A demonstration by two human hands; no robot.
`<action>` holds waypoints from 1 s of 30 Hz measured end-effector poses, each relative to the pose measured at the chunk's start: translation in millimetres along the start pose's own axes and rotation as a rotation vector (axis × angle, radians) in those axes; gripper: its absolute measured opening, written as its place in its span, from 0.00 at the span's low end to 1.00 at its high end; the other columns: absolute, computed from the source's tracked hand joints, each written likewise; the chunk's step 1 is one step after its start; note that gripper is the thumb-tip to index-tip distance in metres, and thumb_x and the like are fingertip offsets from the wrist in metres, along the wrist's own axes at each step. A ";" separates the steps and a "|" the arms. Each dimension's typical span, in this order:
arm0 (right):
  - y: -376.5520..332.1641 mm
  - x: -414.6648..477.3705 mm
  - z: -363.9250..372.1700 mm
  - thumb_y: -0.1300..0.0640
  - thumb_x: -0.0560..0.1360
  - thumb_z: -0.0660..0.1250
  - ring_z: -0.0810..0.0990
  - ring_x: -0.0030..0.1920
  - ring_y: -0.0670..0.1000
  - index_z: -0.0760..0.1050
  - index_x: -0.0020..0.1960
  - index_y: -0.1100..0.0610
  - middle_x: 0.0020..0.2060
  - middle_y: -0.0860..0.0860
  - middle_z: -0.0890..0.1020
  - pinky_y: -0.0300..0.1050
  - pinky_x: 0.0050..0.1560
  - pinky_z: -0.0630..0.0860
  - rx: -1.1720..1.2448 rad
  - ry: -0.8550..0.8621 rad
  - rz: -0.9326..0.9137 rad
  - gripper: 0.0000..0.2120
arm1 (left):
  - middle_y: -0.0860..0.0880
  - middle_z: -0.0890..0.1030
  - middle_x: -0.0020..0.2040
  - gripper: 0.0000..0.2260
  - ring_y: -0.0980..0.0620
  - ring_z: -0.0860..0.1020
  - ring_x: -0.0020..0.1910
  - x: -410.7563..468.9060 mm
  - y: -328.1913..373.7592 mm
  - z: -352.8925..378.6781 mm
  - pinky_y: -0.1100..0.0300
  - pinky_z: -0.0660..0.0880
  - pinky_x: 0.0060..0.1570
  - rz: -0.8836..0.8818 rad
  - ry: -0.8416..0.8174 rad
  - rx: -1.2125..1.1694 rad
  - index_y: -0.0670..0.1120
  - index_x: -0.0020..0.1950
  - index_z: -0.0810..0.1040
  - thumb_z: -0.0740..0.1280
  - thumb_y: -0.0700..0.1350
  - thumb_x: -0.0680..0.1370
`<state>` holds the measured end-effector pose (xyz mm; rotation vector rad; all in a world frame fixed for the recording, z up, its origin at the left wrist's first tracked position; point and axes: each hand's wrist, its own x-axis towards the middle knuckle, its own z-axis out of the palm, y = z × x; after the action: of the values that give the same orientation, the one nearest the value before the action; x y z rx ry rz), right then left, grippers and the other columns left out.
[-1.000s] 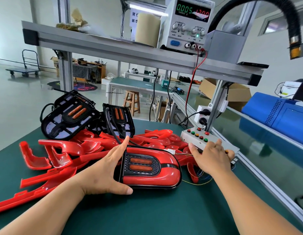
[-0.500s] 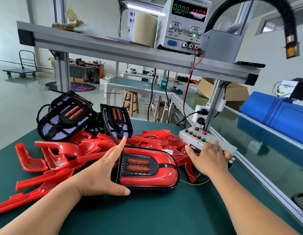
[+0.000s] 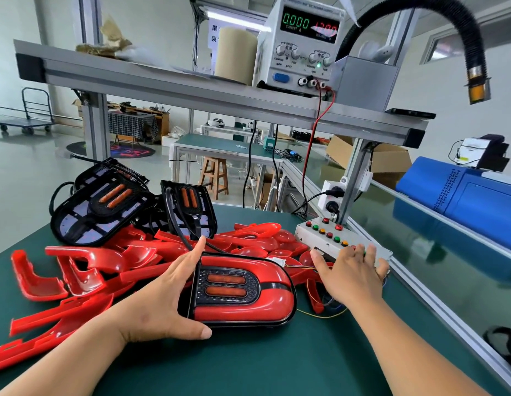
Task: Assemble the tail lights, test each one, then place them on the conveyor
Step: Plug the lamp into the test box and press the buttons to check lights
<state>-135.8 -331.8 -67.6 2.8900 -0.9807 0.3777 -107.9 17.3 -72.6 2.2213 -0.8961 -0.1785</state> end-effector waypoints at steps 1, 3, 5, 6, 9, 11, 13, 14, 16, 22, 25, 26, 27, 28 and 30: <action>0.3 -0.3 0.6 0.24 0.69 0.34 0.45 0.78 0.61 0.62 0.73 0.61 0.77 0.61 0.58 0.63 0.72 0.47 -0.007 -0.004 0.006 0.52 | 0.71 0.44 0.73 0.60 0.68 0.49 0.74 0.1 -0.6 0.1 0.75 0.50 0.67 0.003 0.001 0.000 0.73 0.67 0.27 0.77 0.62 0.60; 0.6 -1.3 2.3 0.24 0.70 0.35 0.42 0.78 0.60 0.62 0.73 0.61 0.77 0.62 0.56 0.63 0.72 0.46 -0.023 -0.005 0.015 0.51 | 0.75 0.43 0.70 0.60 0.71 0.49 0.73 0.3 -2.1 0.2 0.80 0.49 0.63 0.004 0.001 -0.001 0.73 0.67 0.27 0.77 0.62 0.60; 1.5 -1.8 3.6 0.24 0.69 0.34 0.43 0.78 0.60 0.64 0.72 0.61 0.76 0.61 0.59 0.63 0.71 0.45 -0.019 0.005 0.014 0.51 | 0.76 0.43 0.69 0.60 0.71 0.48 0.73 0.5 -2.8 0.2 0.79 0.49 0.64 0.002 -0.002 -0.001 0.73 0.67 0.27 0.77 0.62 0.60; 2.4 -1.9 3.9 0.24 0.68 0.33 0.43 0.78 0.59 0.65 0.71 0.60 0.76 0.61 0.60 0.62 0.71 0.45 -0.013 0.009 0.012 0.52 | 0.75 0.43 0.70 0.60 0.71 0.48 0.73 0.6 -3.0 0.2 0.78 0.49 0.65 0.002 -0.003 0.001 0.73 0.67 0.27 0.77 0.62 0.60; 6.4 -2.7 5.8 0.24 0.67 0.32 0.44 0.78 0.56 0.65 0.71 0.60 0.76 0.58 0.61 0.60 0.70 0.45 -0.012 0.011 0.009 0.52 | 0.74 0.42 0.70 0.60 0.74 0.47 0.70 0.4 -3.1 0.0 0.80 0.48 0.63 -0.002 -0.007 0.012 0.73 0.67 0.27 0.77 0.62 0.60; 9.5 -4.1 8.3 0.24 0.69 0.35 0.45 0.79 0.54 0.62 0.74 0.62 0.77 0.57 0.58 0.60 0.71 0.46 -0.013 0.005 0.002 0.52 | 0.77 0.40 0.67 0.60 0.81 0.45 0.66 0.4 -3.4 0.0 0.84 0.47 0.59 0.000 -0.010 0.018 0.74 0.67 0.27 0.77 0.61 0.61; 11.6 -5.3 9.6 0.24 0.70 0.36 0.46 0.79 0.53 0.61 0.75 0.62 0.78 0.57 0.58 0.60 0.71 0.46 -0.015 0.004 -0.003 0.51 | 0.78 0.40 0.65 0.60 0.82 0.44 0.64 0.3 -2.8 0.0 0.85 0.46 0.58 -0.004 -0.010 0.019 0.74 0.67 0.27 0.78 0.60 0.61; 11.7 -5.6 9.6 0.24 0.70 0.36 0.46 0.78 0.53 0.61 0.75 0.62 0.78 0.56 0.59 0.60 0.71 0.46 -0.018 0.008 -0.005 0.51 | 0.78 0.40 0.66 0.60 0.80 0.45 0.66 -0.1 -2.2 0.0 0.84 0.47 0.59 -0.006 -0.008 0.021 0.73 0.67 0.27 0.78 0.60 0.61; 11.1 -6.2 9.6 0.25 0.70 0.35 0.47 0.78 0.52 0.61 0.75 0.62 0.77 0.56 0.60 0.59 0.70 0.46 -0.025 0.017 -0.008 0.51 | 0.75 0.41 0.69 0.60 0.74 0.46 0.70 -0.7 -0.6 0.0 0.80 0.47 0.62 -0.004 -0.003 0.024 0.73 0.67 0.27 0.78 0.60 0.61; 9.0 -7.5 9.3 0.24 0.68 0.32 0.47 0.78 0.53 0.61 0.74 0.62 0.77 0.57 0.59 0.60 0.70 0.46 -0.026 0.024 -0.003 0.53 | 0.76 0.43 0.69 0.60 0.71 0.49 0.73 -1.2 1.5 -0.7 0.81 0.49 0.62 -0.011 0.002 0.005 0.72 0.68 0.27 0.77 0.61 0.61; 9.4 -8.9 9.4 0.25 0.66 0.28 0.48 0.78 0.53 0.66 0.71 0.60 0.76 0.56 0.63 0.60 0.69 0.48 -0.026 0.060 -0.010 0.54 | 0.71 0.45 0.74 0.60 0.69 0.49 0.74 -1.2 2.4 -1.0 0.77 0.50 0.65 -0.003 0.010 0.006 0.72 0.68 0.27 0.77 0.61 0.60; 9.7 -9.4 10.0 0.25 0.66 0.28 0.49 0.77 0.53 0.67 0.69 0.60 0.75 0.56 0.64 0.60 0.69 0.49 -0.028 0.070 -0.015 0.53 | 0.70 0.45 0.74 0.60 0.68 0.50 0.74 -1.4 2.7 -1.1 0.75 0.50 0.66 -0.002 0.012 0.009 0.72 0.68 0.27 0.77 0.61 0.60; 9.8 -9.8 10.7 0.26 0.67 0.29 0.49 0.77 0.53 0.67 0.68 0.59 0.75 0.56 0.64 0.60 0.69 0.50 -0.027 0.074 -0.018 0.52 | 0.69 0.45 0.74 0.60 0.68 0.50 0.74 -1.6 3.1 -1.1 0.74 0.51 0.67 0.000 0.013 0.013 0.73 0.68 0.27 0.78 0.61 0.60; 10.1 -9.9 11.2 0.26 0.68 0.30 0.49 0.77 0.53 0.67 0.68 0.59 0.75 0.56 0.64 0.60 0.69 0.50 -0.024 0.076 -0.019 0.51 | 0.70 0.46 0.74 0.61 0.68 0.50 0.74 -1.8 3.2 -1.2 0.73 0.51 0.67 0.000 0.013 0.017 0.73 0.68 0.28 0.78 0.61 0.60; 10.7 -9.3 12.0 0.27 0.70 0.32 0.48 0.77 0.53 0.67 0.69 0.59 0.75 0.56 0.63 0.60 0.70 0.49 -0.009 0.077 -0.017 0.48 | 0.73 0.45 0.71 0.61 0.68 0.50 0.73 -2.1 3.6 -1.2 0.73 0.51 0.67 -0.005 0.014 0.021 0.72 0.69 0.28 0.78 0.60 0.60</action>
<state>-146.9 -336.5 -81.7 2.8498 -0.9429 0.4782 -111.0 17.5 -69.6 2.2420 -0.8887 -0.1566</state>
